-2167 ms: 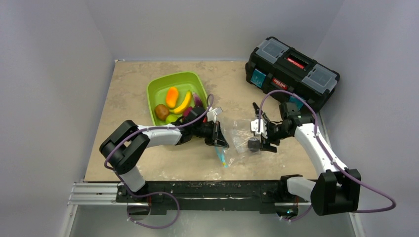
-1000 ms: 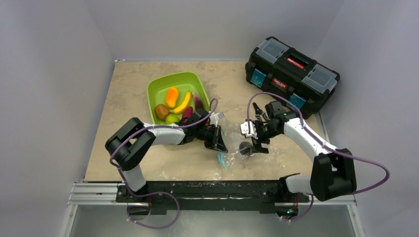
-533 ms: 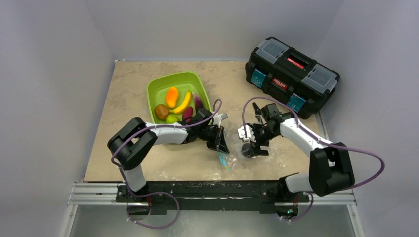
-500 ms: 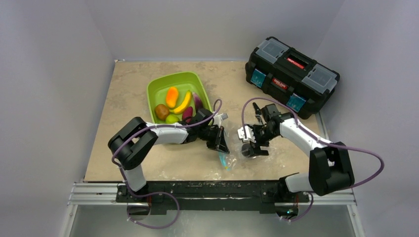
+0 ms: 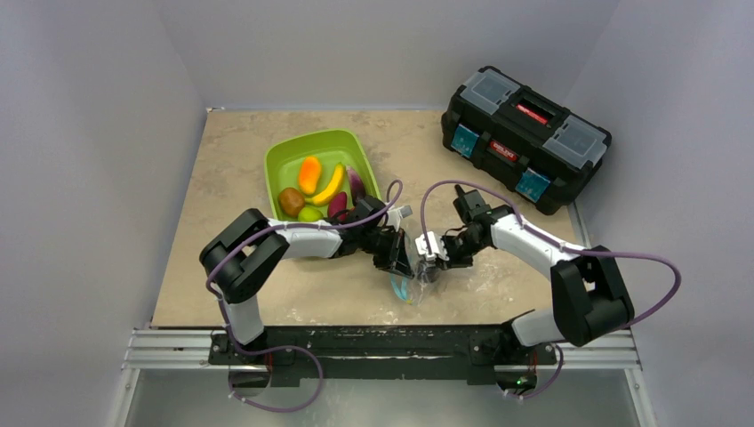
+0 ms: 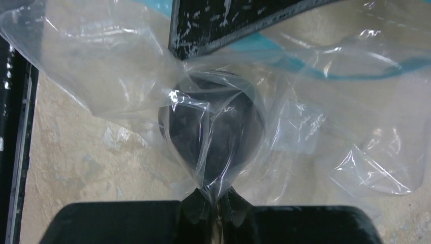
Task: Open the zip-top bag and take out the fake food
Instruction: Pick up the fake fruit from the zipper food storage bag, then place the fake fruit in the bin.
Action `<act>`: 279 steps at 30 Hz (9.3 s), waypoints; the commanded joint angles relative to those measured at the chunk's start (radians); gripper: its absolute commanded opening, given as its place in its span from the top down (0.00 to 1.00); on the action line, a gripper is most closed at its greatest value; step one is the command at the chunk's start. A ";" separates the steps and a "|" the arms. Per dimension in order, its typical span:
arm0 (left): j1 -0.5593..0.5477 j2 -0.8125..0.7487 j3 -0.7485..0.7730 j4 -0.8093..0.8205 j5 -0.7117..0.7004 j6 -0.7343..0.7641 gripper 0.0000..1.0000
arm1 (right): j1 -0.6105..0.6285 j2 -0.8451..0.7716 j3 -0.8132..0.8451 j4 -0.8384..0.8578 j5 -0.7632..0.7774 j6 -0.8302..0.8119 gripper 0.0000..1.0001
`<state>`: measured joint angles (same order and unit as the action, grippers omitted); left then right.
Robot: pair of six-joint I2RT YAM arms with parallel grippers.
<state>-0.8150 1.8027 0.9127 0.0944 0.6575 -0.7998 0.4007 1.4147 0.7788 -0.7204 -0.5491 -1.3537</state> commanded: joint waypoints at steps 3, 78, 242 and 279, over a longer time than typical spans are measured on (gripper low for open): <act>-0.006 -0.011 0.007 0.110 0.036 -0.013 1.00 | 0.023 0.000 -0.007 0.107 -0.075 0.129 1.00; -0.029 -0.694 -0.386 0.206 -0.303 0.795 0.38 | 0.012 -0.056 -0.061 0.127 -0.186 0.067 1.00; 0.467 0.194 0.882 -0.969 -0.938 0.311 0.84 | -0.145 -0.009 -0.004 0.092 -0.305 0.137 1.00; 0.473 -0.443 0.486 -0.858 -0.707 0.395 0.00 | -0.235 -0.124 0.111 0.006 -0.246 0.254 1.00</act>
<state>-0.3519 1.4715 1.4944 -0.8207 -0.1520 -0.4221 0.2157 1.3251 0.8104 -0.6762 -0.8265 -1.1629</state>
